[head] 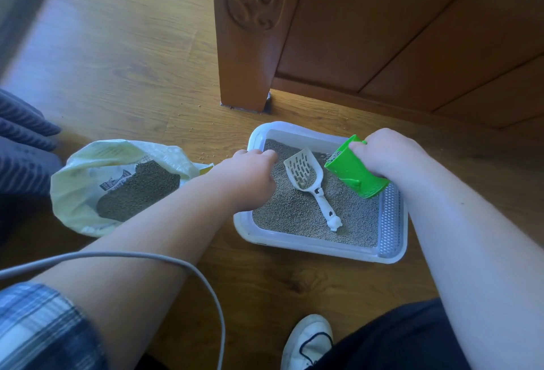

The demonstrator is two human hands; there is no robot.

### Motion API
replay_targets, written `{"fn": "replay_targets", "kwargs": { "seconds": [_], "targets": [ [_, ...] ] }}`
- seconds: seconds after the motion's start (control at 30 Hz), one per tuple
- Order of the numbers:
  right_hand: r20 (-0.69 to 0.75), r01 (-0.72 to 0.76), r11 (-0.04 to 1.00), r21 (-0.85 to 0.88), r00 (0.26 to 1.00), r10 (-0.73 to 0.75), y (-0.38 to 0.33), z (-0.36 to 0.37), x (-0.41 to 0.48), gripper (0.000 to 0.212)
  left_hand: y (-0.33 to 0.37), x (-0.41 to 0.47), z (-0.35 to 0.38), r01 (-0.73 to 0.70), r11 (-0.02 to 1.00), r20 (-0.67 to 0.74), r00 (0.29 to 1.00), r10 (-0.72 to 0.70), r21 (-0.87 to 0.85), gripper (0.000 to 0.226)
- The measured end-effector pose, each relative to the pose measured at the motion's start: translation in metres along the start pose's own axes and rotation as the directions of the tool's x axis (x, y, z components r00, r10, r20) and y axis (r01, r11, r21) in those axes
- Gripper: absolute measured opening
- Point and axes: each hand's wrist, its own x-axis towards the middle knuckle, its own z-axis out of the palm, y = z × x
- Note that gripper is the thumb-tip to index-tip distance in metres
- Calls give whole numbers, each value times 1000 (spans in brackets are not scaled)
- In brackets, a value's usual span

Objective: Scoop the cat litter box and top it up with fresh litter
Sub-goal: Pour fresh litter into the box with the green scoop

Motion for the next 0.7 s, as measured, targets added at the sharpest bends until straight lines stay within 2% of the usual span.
{"fn": "replay_targets", "kwargs": {
  "seconds": [0.13, 0.47, 0.6, 0.7],
  "targets": [
    [49, -12, 998, -58, 999, 15, -14, -1, -5, 60, -4, -4, -1, 11, 1000, -1, 1000, -11, 5, 52],
    [-23, 35, 999, 0, 999, -35, -40, -11, -9, 54, -15, -16, -8, 21, 1000, -5, 1000, -21, -19, 54],
    [80, 15, 996, -88, 997, -8, -45, -8, -14, 50, -12, -18, -8, 16, 1000, -9, 1000, -16, -16, 51],
    [69, 34, 996, -86, 997, -28, -50, -11, -18, 44, -13, -19, -9, 17, 1000, -9, 1000, -17, -14, 50]
  ]
}}
